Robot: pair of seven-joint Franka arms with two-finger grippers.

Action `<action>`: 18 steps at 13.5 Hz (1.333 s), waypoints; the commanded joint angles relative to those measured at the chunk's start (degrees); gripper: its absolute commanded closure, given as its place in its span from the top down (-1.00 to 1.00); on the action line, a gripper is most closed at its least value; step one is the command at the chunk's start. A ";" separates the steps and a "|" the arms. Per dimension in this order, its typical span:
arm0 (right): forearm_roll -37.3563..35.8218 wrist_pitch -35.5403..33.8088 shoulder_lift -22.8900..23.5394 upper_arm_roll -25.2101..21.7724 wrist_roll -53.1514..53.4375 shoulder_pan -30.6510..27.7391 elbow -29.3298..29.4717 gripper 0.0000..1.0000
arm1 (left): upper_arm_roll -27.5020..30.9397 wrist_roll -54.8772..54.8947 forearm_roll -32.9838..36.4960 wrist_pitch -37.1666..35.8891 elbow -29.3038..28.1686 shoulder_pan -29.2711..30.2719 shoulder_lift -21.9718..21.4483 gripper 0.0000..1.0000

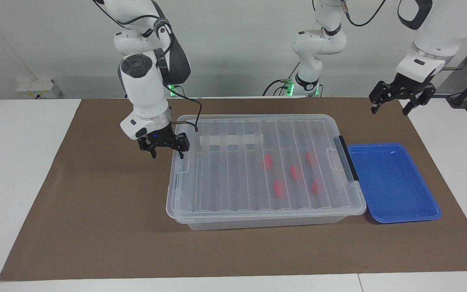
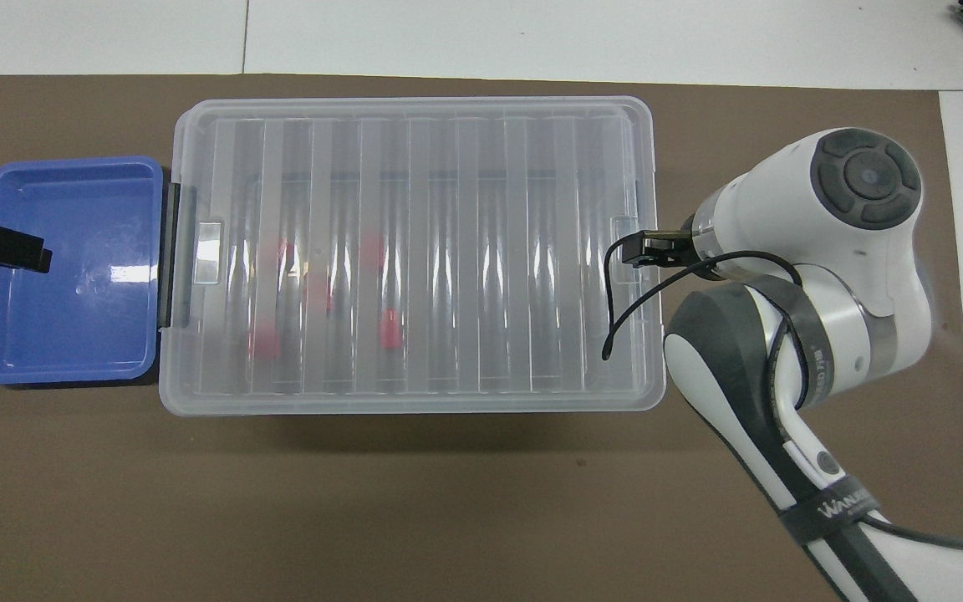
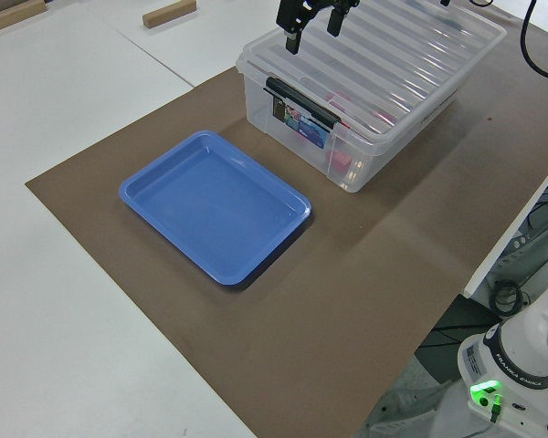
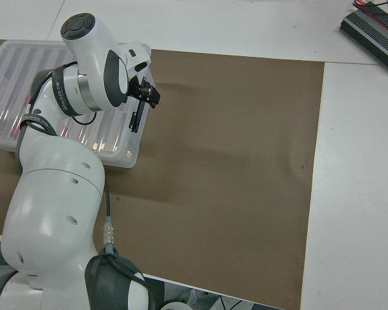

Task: Place red block in blue tray from box
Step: 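Reach the right gripper to the lid handle of the clear box, then slide the clear lid away from the blue tray with the right gripper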

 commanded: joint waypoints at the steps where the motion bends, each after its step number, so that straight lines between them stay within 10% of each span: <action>1: -1.52 -0.90 -1.90 0.00 -0.78 -0.70 -1.82 0.97 | -0.19 -0.07 -0.74 -0.87 -1.59 -0.48 -1.84 1.00; 12: -1.60 -4.94 -2.69 0.00 -27.14 -12.37 -1.73 1.00 | -0.27 -0.77 -0.74 0.89 -2.20 -0.92 -1.84 1.00; 18: -1.60 -4.33 -2.60 0.00 -35.42 -17.83 -1.82 1.00 | -0.27 -18.35 -0.65 18.28 -15.63 -3.28 -6.58 1.00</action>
